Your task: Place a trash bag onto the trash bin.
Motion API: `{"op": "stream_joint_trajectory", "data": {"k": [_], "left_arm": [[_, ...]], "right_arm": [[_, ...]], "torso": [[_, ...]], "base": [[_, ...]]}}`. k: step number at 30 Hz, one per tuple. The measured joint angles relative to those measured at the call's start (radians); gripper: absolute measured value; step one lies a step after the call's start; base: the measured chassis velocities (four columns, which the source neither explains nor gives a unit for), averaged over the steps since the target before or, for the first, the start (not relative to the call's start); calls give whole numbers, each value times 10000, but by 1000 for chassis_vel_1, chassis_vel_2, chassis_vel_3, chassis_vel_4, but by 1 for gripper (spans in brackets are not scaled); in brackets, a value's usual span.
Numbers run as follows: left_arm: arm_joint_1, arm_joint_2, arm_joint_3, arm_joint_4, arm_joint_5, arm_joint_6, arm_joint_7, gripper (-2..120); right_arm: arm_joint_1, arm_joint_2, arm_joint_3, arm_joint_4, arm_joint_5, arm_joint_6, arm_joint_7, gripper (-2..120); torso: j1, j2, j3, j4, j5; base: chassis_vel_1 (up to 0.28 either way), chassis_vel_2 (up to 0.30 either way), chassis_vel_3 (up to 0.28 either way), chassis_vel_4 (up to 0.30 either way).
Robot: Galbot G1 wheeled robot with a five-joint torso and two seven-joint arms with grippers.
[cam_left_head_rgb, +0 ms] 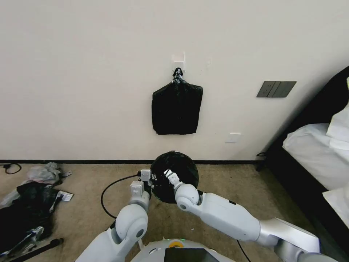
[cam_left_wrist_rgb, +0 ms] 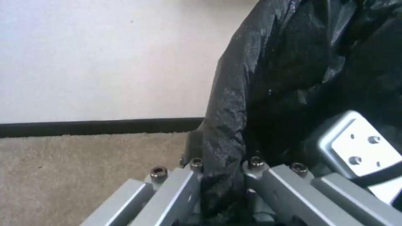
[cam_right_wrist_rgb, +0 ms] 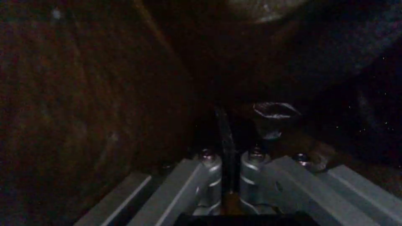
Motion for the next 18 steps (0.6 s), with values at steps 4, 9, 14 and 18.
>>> {"op": "stream_joint_trajectory", "data": {"k": [4, 9, 14, 18], "left_arm": [[37, 16, -6, -60, -27, -7, 58, 1], [105, 43, -49, -180, -159, -12, 67, 1], [181, 67, -99, -270, -230, -12, 66, 1], [234, 95, -129, -349, -262, -13, 66, 1]], "right_arm": [[34, 84, 34, -113, -3, 4, -23, 0], [35, 177, 58, -286, -15, 7, -53, 0], [25, 245, 73, -386, -33, 10, -70, 0], [18, 296, 100, -443, -43, 12, -83, 0]], "torso": [[0, 0, 0, 0, 0], [0, 0, 0, 0, 0], [0, 0, 0, 0, 0], [0, 0, 0, 0, 0]], "base": [[0, 0, 0, 0], [0, 0, 0, 0], [0, 0, 0, 0], [0, 0, 0, 0]]}}
